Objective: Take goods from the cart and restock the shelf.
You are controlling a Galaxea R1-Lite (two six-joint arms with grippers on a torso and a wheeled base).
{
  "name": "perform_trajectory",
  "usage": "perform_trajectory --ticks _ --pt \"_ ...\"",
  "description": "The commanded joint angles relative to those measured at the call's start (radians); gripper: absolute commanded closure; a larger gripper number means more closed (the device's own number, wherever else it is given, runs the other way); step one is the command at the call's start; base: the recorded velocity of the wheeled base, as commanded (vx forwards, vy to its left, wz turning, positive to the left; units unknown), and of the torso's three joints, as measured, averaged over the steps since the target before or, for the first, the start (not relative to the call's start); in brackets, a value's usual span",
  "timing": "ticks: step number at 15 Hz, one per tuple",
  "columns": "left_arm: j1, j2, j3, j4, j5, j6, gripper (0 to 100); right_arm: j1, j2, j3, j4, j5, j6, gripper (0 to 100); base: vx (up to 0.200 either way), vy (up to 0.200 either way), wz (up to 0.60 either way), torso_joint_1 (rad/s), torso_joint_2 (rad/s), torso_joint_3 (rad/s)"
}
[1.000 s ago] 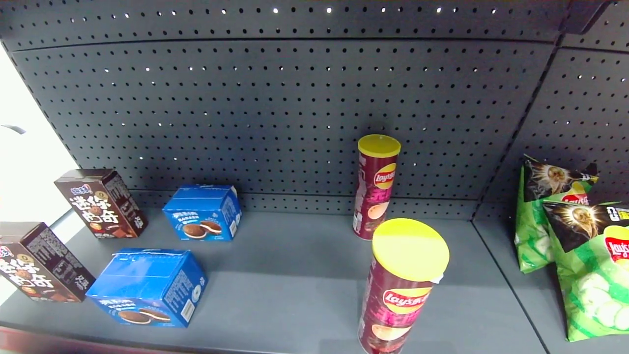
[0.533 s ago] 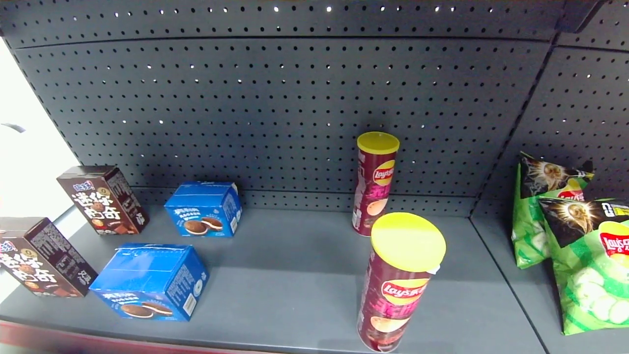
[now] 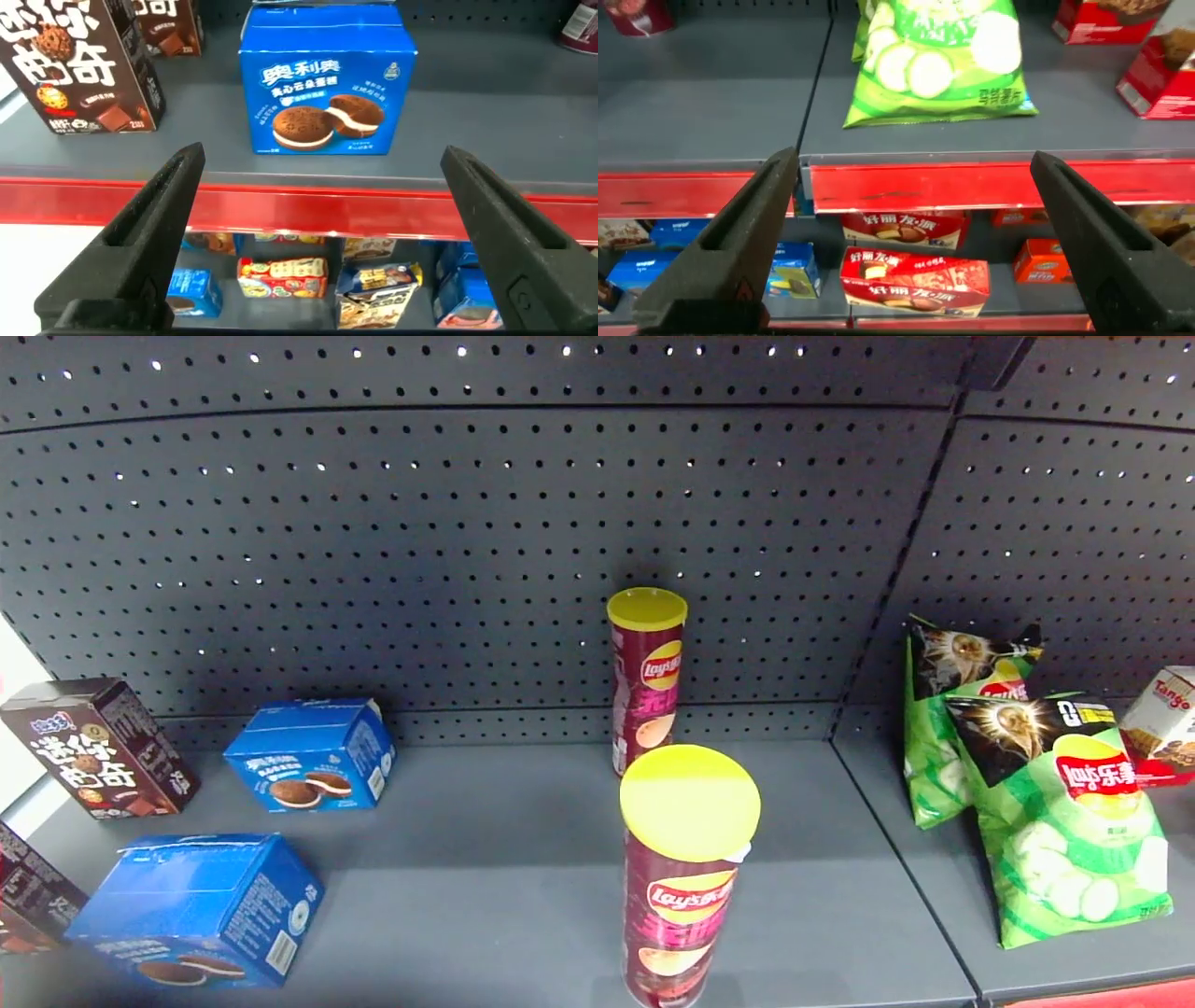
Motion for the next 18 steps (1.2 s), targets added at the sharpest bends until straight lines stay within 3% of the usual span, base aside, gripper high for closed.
perform_trajectory --ticks 1,5,7,18 --pt "0.0 0.0 0.0 0.0 0.001 0.0 0 0.001 0.001 0.0 0.0 0.001 0.001 0 0.0 0.0 0.0 0.0 0.0 0.0" --pt "0.0 0.0 0.0 0.0 0.007 -0.003 0 0.001 0.001 0.0 0.0 0.001 -0.001 0 0.0 0.0 0.0 0.0 0.0 0.0" --pt "0.0 0.0 0.0 0.0 0.006 -0.002 0 -0.001 0.001 0.0 -0.001 0.001 -0.001 0 0.0 0.0 0.6 0.002 0.0 0.002" --pt "0.0 0.0 0.0 0.0 0.006 -0.003 0 0.001 0.001 0.0 0.0 0.001 0.001 0 0.0 0.0 0.0 0.0 0.0 0.0"
